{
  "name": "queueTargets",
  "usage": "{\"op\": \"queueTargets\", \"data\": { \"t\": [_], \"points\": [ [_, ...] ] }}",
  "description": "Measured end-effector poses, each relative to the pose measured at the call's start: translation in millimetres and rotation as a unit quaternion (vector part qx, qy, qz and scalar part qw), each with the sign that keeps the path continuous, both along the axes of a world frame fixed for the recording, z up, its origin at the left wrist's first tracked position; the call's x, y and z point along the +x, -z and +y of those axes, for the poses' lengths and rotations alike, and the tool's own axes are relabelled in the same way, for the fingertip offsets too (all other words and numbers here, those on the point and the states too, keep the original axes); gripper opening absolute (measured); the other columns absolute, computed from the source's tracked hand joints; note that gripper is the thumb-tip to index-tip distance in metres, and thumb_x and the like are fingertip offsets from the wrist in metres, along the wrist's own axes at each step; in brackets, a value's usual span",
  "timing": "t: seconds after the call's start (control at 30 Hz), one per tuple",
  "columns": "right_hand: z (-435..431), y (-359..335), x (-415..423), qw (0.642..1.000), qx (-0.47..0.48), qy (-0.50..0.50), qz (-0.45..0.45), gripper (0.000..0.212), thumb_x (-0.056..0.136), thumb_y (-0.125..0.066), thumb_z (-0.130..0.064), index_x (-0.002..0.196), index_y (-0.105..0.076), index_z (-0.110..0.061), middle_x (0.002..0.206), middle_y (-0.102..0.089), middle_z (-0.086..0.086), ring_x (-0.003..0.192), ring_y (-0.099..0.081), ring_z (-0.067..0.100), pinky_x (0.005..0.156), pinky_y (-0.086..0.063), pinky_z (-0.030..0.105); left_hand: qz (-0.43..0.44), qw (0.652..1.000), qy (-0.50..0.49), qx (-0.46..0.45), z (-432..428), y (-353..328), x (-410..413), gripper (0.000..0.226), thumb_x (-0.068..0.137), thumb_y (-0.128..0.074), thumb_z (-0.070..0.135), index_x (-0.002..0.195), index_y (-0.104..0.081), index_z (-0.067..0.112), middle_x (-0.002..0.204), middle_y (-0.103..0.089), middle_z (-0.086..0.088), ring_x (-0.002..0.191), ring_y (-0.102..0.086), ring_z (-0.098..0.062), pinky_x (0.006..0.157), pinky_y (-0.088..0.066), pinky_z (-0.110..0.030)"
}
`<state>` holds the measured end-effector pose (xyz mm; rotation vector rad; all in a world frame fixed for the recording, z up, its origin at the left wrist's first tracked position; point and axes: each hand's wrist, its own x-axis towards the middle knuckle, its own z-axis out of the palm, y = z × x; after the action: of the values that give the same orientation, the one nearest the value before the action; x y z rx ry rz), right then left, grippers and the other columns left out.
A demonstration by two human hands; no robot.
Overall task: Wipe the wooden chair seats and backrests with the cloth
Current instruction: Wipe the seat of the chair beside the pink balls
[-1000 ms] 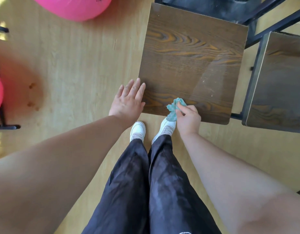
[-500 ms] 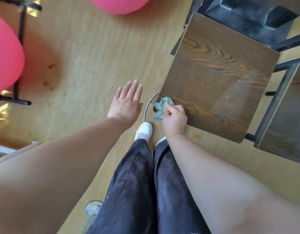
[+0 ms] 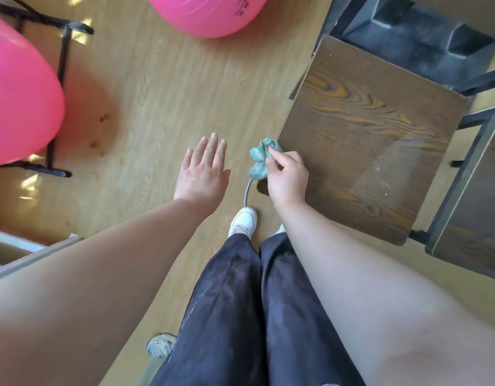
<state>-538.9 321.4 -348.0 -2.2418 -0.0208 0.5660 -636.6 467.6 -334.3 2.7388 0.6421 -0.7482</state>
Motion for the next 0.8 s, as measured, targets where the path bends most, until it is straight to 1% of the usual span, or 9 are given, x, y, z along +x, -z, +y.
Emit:
{"op": "queueTargets", "data": {
  "t": [0.1, 0.2, 0.37, 0.5, 0.57, 0.63, 0.67, 0.73, 0.8],
  "points": [
    [-52.1, -8.9, 27.2, 0.999, -0.031, 0.024, -0.027, 0.027, 0.09, -0.065, -0.011, 0.115, -0.073, -0.014, 0.102, -0.061, 0.0, 0.09, -0.058, 0.01, 0.088, -0.045, 0.019, 0.0, 1.0, 0.026, -0.003, -18.0, -3.1, 22.6, 0.062, 0.106, -0.024, 0.038, 0.158, 0.003, 0.018, 0.166, 0.009, -0.001, 0.152, 0.01, -0.019, 0.124, 0.0, -0.041],
    [-120.8, -17.7, 55.4, 0.993, -0.074, 0.093, -0.024, 0.028, 0.092, -0.064, -0.015, 0.119, -0.071, -0.018, 0.103, -0.057, -0.009, 0.093, -0.058, 0.008, 0.088, -0.046, 0.016, -0.008, 0.998, 0.061, -0.022, -52.2, -6.8, 56.6, 0.061, 0.106, -0.023, 0.038, 0.158, 0.003, 0.019, 0.166, 0.009, 0.0, 0.152, 0.01, -0.019, 0.124, 0.0, -0.041],
    [-216.6, -28.3, 82.5, 0.974, -0.129, 0.184, -0.022, 0.028, 0.094, -0.062, -0.015, 0.12, -0.071, -0.018, 0.104, -0.053, -0.012, 0.094, -0.056, 0.008, 0.078, -0.037, 0.001, -0.028, 0.987, 0.152, -0.048, -123.2, -10.3, 113.2, 0.062, 0.105, -0.026, 0.036, 0.158, 0.003, 0.02, 0.166, 0.009, 0.002, 0.152, 0.01, -0.017, 0.124, 0.002, -0.04],
    [-261.3, -29.8, 87.8, 0.959, -0.127, 0.255, -0.017, 0.027, 0.093, -0.062, -0.01, 0.118, -0.071, -0.014, 0.104, -0.054, -0.008, 0.09, -0.057, 0.006, 0.072, -0.035, -0.006, -0.033, 0.972, 0.225, -0.052, -171.5, -6.6, 142.8, 0.061, 0.106, -0.024, 0.036, 0.158, 0.003, 0.02, 0.166, 0.009, 0.001, 0.152, 0.011, -0.018, 0.124, 0.002, -0.04],
    [-276.1, -25.7, 87.0, 0.953, -0.13, 0.273, -0.015, 0.027, 0.092, -0.062, -0.008, 0.117, -0.072, -0.014, 0.102, -0.054, -0.007, 0.09, -0.057, 0.007, 0.077, -0.038, -0.003, -0.031, 0.965, 0.254, -0.053, -191.6, -3.5, 152.8, 0.061, 0.106, -0.025, 0.036, 0.158, 0.003, 0.02, 0.166, 0.008, 0.001, 0.152, 0.01, -0.018, 0.124, 0.002, -0.04],
    [-285.4, -18.0, 85.7, 0.949, -0.136, 0.284, -0.009, 0.027, 0.093, -0.062, -0.008, 0.117, -0.072, -0.015, 0.101, -0.055, -0.007, 0.092, -0.059, 0.009, 0.083, -0.043, 0.008, -0.026, 0.959, 0.277, -0.055, -207.5, 0.3, 160.3, 0.062, 0.106, -0.025, 0.036, 0.158, 0.003, 0.02, 0.166, 0.008, 0.001, 0.152, 0.009, -0.018, 0.124, 0.001, -0.04],
    [-288.4, -12.9, 85.1, 0.948, -0.138, 0.288, -0.005, 0.027, 0.092, -0.062, -0.009, 0.117, -0.072, -0.015, 0.102, -0.056, -0.005, 0.093, -0.059, 0.011, 0.084, -0.044, 0.012, -0.023, 0.956, 0.288, -0.053, -213.8, 2.3, 162.9, 0.061, 0.106, -0.025, 0.036, 0.158, 0.003, 0.019, 0.167, 0.007, 0.001, 0.152, 0.009, -0.018, 0.124, 0.001, -0.04],
    [-291.0, -1.9, 83.7, 0.946, -0.144, 0.289, 0.011, 0.028, 0.092, -0.061, -0.011, 0.118, -0.071, -0.017, 0.107, -0.06, 0.0, 0.095, -0.061, 0.014, 0.083, -0.042, 0.015, -0.016, 0.95, 0.309, -0.05, -222.2, 5.8, 166.1, 0.061, 0.106, -0.025, 0.036, 0.158, 0.002, 0.019, 0.167, 0.007, 0.0, 0.153, 0.008, -0.019, 0.124, 0.0, -0.041],
    [-289.1, 8.8, 81.4, 0.947, -0.147, 0.283, 0.036, 0.03, 0.093, -0.06, -0.014, 0.121, -0.07, -0.019, 0.113, -0.062, 0.003, 0.1, -0.06, 0.017, 0.082, -0.04, 0.014, -0.012, 0.947, 0.318, -0.051, -225.2, 8.0, 167.4, 0.061, 0.106, -0.027, 0.035, 0.158, 0.0, 0.018, 0.167, 0.005, 0.0, 0.153, 0.006, -0.019, 0.124, -0.001, -0.04]
  ]
}}
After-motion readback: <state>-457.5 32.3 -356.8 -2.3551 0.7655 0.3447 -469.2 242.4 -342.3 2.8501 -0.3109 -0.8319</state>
